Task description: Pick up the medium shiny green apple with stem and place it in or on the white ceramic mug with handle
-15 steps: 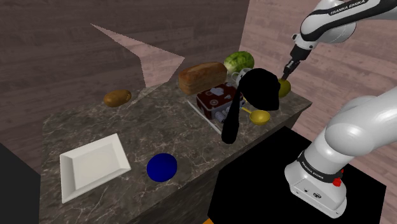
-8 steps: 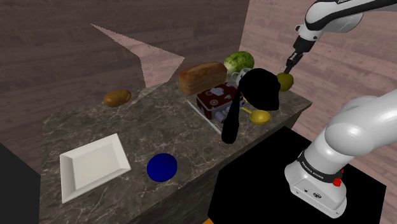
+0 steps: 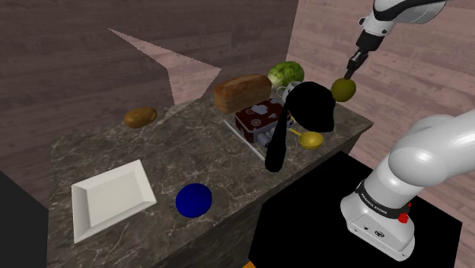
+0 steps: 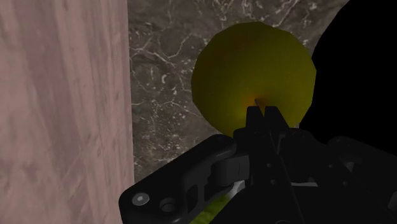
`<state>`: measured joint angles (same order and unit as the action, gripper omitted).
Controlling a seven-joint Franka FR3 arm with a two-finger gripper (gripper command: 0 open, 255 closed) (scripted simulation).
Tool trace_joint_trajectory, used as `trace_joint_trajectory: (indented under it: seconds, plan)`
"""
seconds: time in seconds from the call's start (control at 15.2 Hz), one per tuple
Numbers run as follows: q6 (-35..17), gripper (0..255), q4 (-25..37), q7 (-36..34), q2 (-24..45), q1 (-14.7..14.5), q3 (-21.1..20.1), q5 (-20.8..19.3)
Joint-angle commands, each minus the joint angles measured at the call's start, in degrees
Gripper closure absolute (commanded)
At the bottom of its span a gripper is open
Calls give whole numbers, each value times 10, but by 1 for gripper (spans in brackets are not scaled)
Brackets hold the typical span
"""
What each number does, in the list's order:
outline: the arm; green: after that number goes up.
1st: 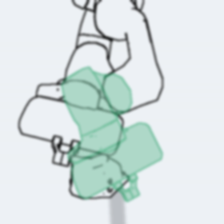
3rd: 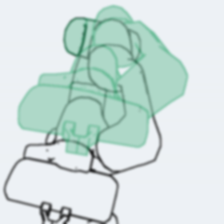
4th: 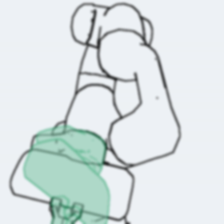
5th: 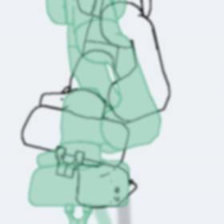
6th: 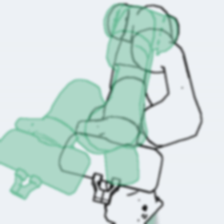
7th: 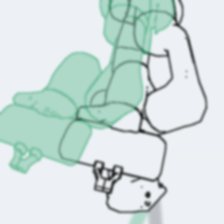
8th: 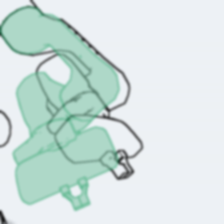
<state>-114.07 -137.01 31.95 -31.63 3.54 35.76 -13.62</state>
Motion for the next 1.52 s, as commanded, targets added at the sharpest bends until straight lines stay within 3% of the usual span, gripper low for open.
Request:
trace_joint_trajectory:
  seconds: [0.0,0.92,1.45]
  plan:
    - [16,255,14,0,-2,-1,-3,2]
    - [120,255,112,-4,-7,-7,-28,16]
    - [137,255,249,-40,124,-68,-43,84]
